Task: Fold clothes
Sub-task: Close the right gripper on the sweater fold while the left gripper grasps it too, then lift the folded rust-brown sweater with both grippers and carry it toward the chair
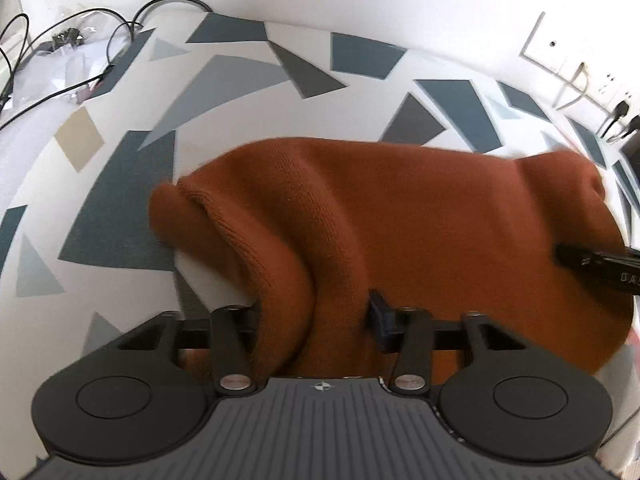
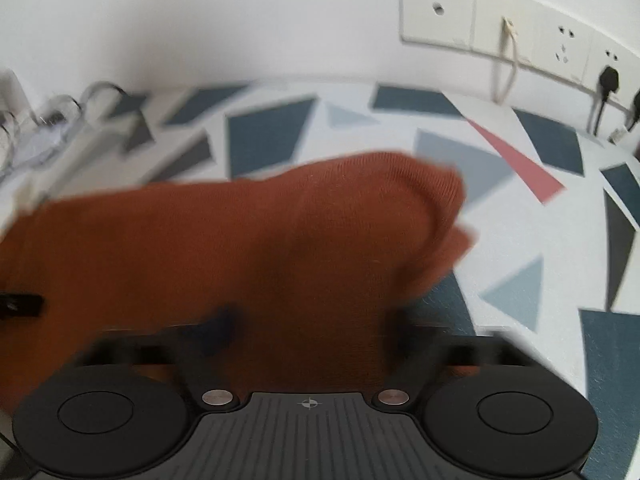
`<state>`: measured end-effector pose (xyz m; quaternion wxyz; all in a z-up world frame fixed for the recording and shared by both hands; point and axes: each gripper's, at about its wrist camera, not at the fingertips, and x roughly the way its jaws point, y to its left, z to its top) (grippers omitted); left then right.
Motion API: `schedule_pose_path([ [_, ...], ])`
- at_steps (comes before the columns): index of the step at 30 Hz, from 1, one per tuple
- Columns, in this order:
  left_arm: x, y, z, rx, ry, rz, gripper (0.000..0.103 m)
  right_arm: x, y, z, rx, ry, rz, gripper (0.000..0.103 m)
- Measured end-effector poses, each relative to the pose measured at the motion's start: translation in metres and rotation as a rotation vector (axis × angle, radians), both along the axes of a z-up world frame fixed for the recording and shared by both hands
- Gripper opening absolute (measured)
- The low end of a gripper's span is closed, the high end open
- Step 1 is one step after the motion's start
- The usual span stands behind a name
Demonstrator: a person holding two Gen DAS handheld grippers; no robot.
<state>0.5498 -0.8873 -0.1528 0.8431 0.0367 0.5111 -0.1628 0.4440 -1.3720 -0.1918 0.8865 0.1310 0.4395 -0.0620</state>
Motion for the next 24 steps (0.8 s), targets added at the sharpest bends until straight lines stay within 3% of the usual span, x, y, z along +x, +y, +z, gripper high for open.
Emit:
schedule_pose_path([
  [4,-0.017,0.001,0.02,0.01,-0.088,0.01,0.044,-0.008,0.021,0.013,-0.086,-0.072,0.055,0.036],
  [11,-0.055,0.02,0.076,-0.024,-0.254,0.078,0.044,-0.03,0.029,0.059,0.01,-0.292,0.13,0.035],
  [18,-0.108,0.075,0.12,-0.08,-0.296,0.285,0.044,-0.026,0.049,0.104,0.064,-0.418,0.306,0.035],
  [24,-0.181,0.14,0.146,-0.08,-0.36,0.468,0.044,-0.035,0.111,0.142,0.082,-0.456,0.503,0.035],
])
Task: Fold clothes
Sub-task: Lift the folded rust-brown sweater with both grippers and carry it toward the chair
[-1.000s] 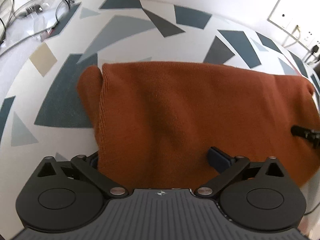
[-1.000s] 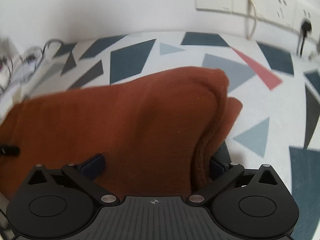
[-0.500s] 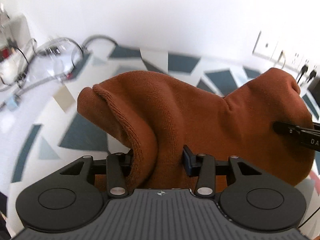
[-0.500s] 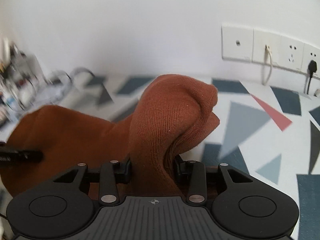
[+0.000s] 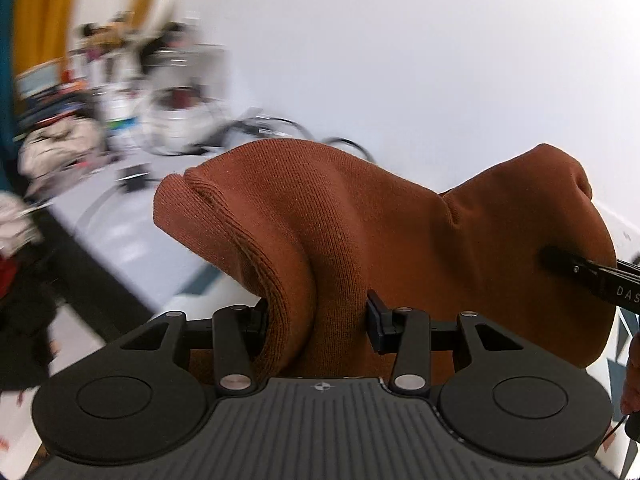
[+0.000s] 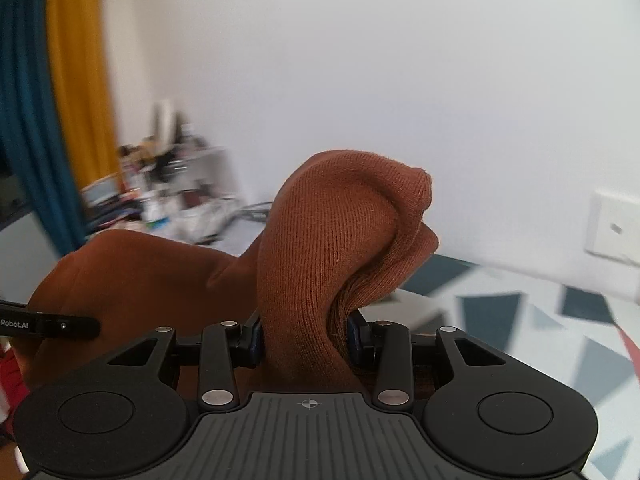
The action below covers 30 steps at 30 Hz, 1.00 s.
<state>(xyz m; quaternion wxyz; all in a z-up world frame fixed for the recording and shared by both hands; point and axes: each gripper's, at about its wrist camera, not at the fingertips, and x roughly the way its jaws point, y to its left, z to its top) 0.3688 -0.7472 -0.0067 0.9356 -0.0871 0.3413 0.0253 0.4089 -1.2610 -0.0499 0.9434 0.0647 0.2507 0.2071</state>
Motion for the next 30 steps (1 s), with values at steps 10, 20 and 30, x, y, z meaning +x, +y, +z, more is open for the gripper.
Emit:
schedule_pose_path([
  [10,-0.177,0.158,0.014,-0.003,-0.068,0.331,0.044,-0.053,0.211,0.043,-0.048,-0.007,0.369,0.035],
  [20,-0.347,0.293,0.017,0.03,-0.063,0.652,0.044,-0.17,0.447,0.059,-0.072,0.031,0.714,0.035],
  [30,-0.39,0.401,-0.004,0.002,-0.078,0.841,0.044,-0.225,0.629,0.06,-0.128,0.017,0.937,0.035],
])
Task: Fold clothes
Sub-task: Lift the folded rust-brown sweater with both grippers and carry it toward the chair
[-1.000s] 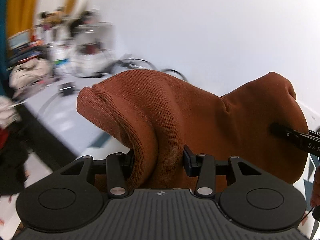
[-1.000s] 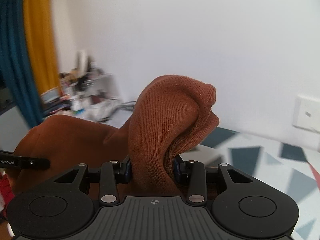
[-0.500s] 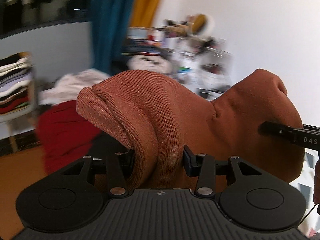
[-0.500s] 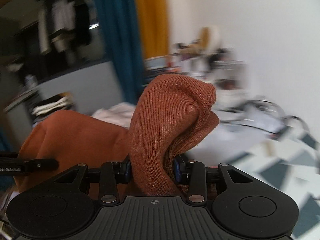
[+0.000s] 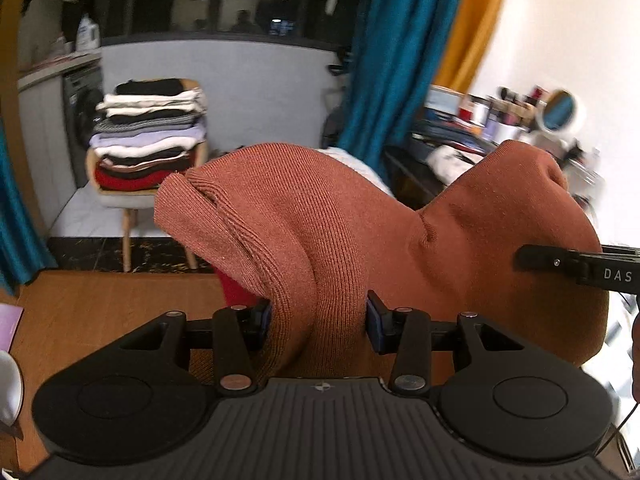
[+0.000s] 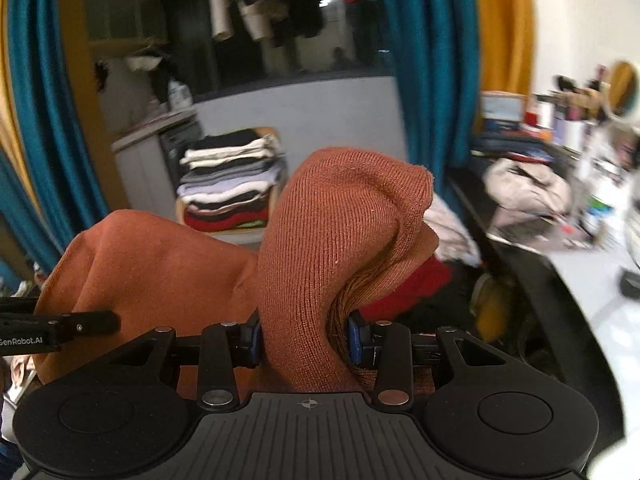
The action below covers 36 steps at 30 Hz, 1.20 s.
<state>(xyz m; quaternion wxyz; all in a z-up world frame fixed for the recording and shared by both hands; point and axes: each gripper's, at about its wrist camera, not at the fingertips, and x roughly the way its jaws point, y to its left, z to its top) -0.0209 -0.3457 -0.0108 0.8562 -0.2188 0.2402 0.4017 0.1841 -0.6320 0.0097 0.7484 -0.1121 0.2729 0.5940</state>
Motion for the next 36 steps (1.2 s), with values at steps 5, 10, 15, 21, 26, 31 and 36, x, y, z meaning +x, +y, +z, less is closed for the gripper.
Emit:
schedule_pose_path([
  [5,0.009,0.071,0.003,0.0,0.008,0.084,0.044,0.019,0.093,-0.005,0.02,0.043,0.069,0.035],
  [10,0.011,0.136,0.009,0.01,-0.007,0.171,0.044,0.046,0.186,0.001,0.034,0.064,0.147,0.035],
  [15,0.003,0.183,0.007,0.011,-0.024,0.227,0.044,0.053,0.265,0.01,0.05,0.032,0.215,0.035],
  [21,-0.034,0.245,-0.005,-0.028,-0.033,0.261,0.044,0.036,0.345,0.001,0.022,0.042,0.252,0.035],
  [26,-0.087,0.308,-0.01,-0.044,-0.042,0.251,0.044,0.0,0.41,-0.006,0.009,0.043,0.255,0.035],
  [31,-0.152,0.381,0.0,-0.039,-0.014,0.22,0.044,-0.067,0.49,-0.006,0.0,0.075,0.222,0.035],
  [36,-0.197,0.431,0.013,0.0,0.006,0.185,0.044,-0.125,0.554,-0.001,0.017,0.092,0.191,0.035],
])
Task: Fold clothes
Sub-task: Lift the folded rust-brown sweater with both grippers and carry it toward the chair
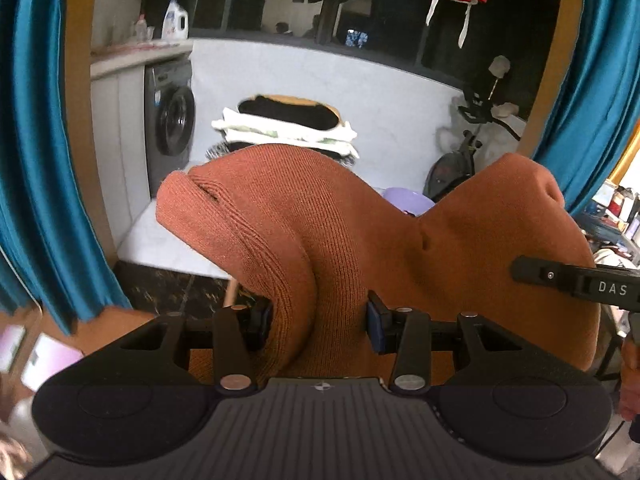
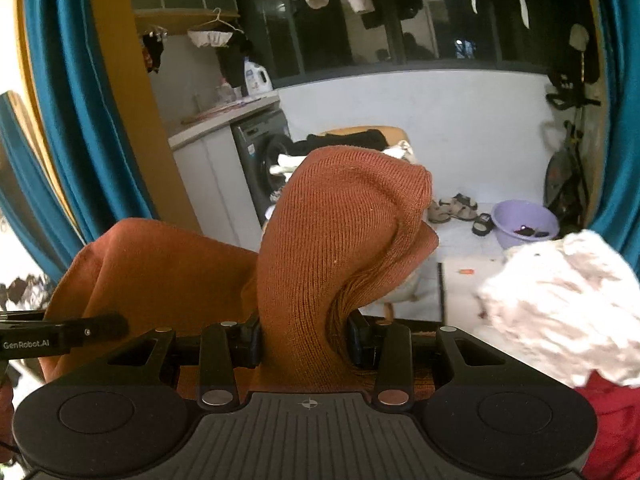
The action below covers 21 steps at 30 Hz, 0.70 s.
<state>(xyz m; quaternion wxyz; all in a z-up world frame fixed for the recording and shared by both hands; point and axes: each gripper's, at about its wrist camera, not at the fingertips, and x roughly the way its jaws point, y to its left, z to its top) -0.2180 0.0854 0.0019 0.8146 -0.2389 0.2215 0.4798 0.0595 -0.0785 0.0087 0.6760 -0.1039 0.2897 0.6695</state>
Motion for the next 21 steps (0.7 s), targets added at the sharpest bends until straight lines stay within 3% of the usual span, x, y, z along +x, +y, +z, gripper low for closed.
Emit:
schedule_pose_path([
  [10,-0.029,0.085,-0.013,-0.07,-0.053,-0.023,0.044,-0.042,0.087,-0.004,-0.009,-0.008,-0.049,0.035],
  [17,0.006,0.162,-0.025,-0.092,-0.072,-0.073,0.044,-0.009,0.151,-0.011,-0.004,-0.033,-0.092,0.035],
  [21,0.046,0.217,-0.028,-0.095,-0.057,-0.096,0.044,0.032,0.199,-0.025,0.009,-0.011,-0.111,0.035],
])
